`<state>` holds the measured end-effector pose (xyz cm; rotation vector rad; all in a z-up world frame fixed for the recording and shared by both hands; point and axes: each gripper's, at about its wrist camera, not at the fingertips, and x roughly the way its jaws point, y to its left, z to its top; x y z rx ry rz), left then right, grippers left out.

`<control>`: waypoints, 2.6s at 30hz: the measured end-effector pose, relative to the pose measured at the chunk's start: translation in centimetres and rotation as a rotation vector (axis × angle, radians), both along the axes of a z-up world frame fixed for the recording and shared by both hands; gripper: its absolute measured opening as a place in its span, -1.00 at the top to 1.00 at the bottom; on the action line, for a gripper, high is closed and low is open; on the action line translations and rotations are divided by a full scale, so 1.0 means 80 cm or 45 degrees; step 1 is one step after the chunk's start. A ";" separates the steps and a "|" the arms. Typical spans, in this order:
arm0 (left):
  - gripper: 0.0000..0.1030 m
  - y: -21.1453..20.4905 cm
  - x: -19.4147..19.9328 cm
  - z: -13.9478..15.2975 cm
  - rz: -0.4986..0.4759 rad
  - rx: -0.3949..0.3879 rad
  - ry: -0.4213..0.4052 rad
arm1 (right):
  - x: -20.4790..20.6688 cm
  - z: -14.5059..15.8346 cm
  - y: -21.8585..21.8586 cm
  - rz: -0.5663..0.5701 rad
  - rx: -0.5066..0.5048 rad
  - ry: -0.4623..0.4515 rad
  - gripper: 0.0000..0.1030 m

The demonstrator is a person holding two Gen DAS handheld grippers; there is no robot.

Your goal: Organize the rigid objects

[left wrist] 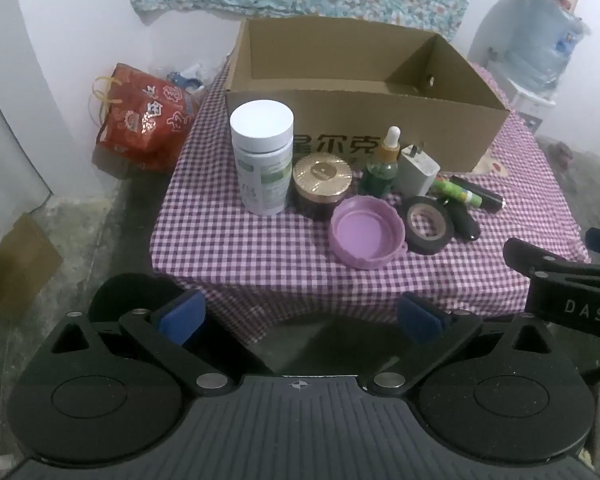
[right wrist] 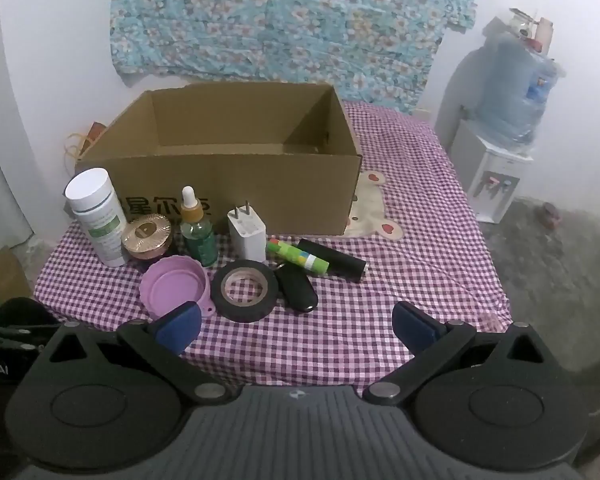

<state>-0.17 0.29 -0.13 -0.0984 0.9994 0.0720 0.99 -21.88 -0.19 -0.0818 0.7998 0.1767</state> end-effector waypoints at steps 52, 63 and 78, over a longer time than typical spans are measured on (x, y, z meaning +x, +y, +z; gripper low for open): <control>-0.99 -0.004 -0.002 -0.002 0.000 0.045 0.005 | 0.001 -0.002 0.008 0.020 -0.001 0.022 -1.00; -0.99 -0.005 0.002 -0.002 -0.007 0.063 0.006 | 0.005 -0.003 0.009 0.021 0.001 0.016 -1.00; -0.99 -0.002 0.021 -0.011 -0.004 0.064 0.050 | 0.024 -0.007 0.016 0.032 0.004 0.024 -1.00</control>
